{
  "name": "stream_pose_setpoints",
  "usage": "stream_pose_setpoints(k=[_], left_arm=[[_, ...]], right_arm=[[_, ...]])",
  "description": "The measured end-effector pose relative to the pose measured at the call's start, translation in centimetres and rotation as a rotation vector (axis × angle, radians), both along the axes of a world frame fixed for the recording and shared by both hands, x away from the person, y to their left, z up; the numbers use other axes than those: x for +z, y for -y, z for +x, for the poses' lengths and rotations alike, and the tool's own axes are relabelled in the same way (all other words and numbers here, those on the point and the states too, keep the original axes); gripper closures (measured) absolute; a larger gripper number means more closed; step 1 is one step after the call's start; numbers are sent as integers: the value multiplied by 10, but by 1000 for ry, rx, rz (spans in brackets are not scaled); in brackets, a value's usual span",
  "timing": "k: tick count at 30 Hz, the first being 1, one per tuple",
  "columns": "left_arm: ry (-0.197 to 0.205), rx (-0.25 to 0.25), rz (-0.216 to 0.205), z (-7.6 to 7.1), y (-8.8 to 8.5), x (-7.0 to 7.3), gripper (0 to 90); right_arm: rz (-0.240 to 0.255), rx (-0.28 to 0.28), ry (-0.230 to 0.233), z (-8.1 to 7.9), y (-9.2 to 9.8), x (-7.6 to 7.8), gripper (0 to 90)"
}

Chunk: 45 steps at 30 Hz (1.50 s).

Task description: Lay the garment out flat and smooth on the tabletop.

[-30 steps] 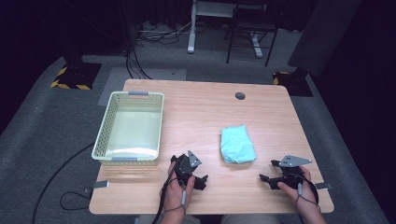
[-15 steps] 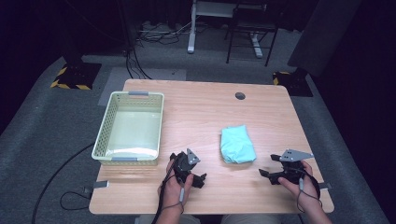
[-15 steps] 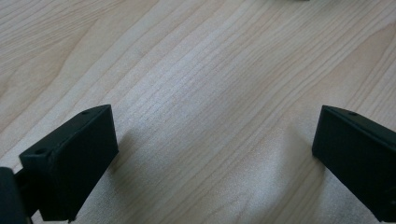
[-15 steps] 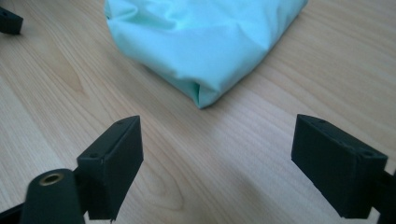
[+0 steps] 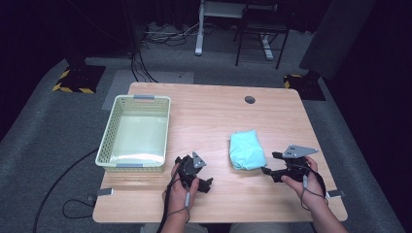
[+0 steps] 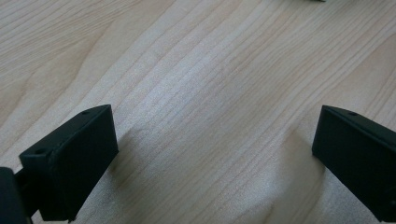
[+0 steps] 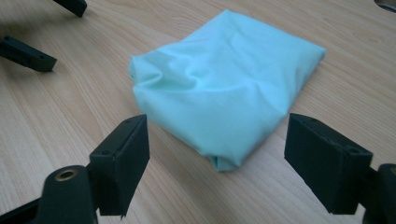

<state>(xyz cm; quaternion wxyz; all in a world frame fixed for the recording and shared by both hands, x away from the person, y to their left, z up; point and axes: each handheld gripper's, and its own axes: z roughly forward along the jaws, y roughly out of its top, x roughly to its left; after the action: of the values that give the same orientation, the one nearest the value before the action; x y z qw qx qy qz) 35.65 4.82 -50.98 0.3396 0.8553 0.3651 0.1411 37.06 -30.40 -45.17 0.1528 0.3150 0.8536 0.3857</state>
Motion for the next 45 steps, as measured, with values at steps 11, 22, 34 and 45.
stream_pose_setpoints(k=[11, 22, 34, 45], left_arm=[[2, 4, -1, 1, 0, 0, 1], [2, 5, -2, 1, 0, 0, 1], [2, 4, -1, 1, 0, 0, 1], [2, 4, -1, 1, 0, 0, 1]], right_arm=[[5, 8, 7, 14, -25, 9, 194], [-1, 27, -1, 31, -49, 16, 213], [-41, 36, -14, 47, -81, 6, 203], [-135, 23, -38, 61, -108, -18, 227]])
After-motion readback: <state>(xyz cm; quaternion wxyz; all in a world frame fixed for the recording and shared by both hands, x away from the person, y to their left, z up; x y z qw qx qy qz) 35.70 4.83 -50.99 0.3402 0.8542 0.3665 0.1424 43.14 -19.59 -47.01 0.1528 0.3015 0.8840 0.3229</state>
